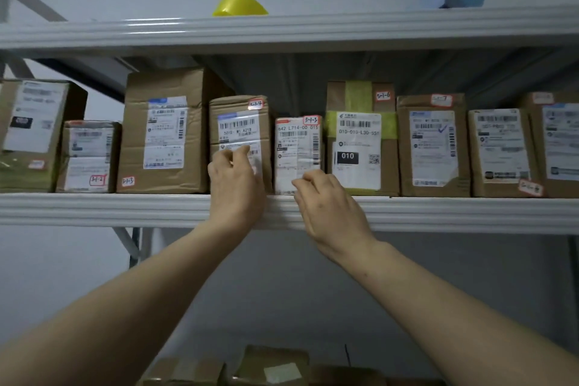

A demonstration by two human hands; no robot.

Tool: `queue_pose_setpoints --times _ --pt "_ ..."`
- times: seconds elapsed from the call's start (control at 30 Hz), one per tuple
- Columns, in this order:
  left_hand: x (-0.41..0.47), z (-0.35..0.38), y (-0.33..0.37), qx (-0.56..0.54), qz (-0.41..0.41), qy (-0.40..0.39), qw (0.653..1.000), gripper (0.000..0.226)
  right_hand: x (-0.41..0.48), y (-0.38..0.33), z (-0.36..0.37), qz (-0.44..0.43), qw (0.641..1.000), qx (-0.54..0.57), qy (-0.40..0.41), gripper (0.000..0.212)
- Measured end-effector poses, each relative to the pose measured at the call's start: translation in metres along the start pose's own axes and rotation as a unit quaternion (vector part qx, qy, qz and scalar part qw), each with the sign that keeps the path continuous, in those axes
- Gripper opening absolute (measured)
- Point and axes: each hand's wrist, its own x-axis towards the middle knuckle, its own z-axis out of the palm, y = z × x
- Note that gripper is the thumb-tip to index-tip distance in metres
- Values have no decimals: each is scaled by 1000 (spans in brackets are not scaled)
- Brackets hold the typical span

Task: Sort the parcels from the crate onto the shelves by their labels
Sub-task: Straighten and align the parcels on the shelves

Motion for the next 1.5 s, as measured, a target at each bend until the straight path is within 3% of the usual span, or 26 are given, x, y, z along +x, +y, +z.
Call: queue_pose_setpoints --times 0.03,0.1,0.17,0.3,0.43,0.67,0.77,0.9,1.07,1.17,1.33,1.5 --pt "6 -4 -10 0 5 -18 1000 53 3 -7 7 11 1000 -21 -5 13" --pt "16 -9 -26 -2 31 -56 998 61 7 -18 18 53 997 -36 -40 28" --pt "24 -11 -35 15 74 -87 993 63 10 -27 24 94 994 -49 -41 30" --pt "32 -11 -44 45 151 -99 983 62 13 -41 29 119 989 -86 -21 8" --pt "36 -9 -46 62 196 -100 973 63 16 -44 28 138 986 -82 -45 36" --pt "36 -5 -41 82 200 -118 969 61 18 -42 25 149 982 -63 -101 63" --pt "36 -6 -42 84 197 -117 970 61 18 -42 25 155 982 -51 -99 66" --pt "30 -12 -48 70 183 -97 976 58 15 -48 29 153 986 -55 -23 47" --pt "27 -33 -91 72 139 -34 987 56 26 -91 49 86 996 -8 36 37" --pt "32 -50 -120 71 74 -17 995 55 38 -121 66 47 998 16 36 37" --pt "52 -89 -185 72 -8 -33 997 63 62 -171 96 67 998 -6 -8 40" --pt "75 -108 -229 63 -7 -62 996 67 74 -204 114 128 989 -69 -15 34"
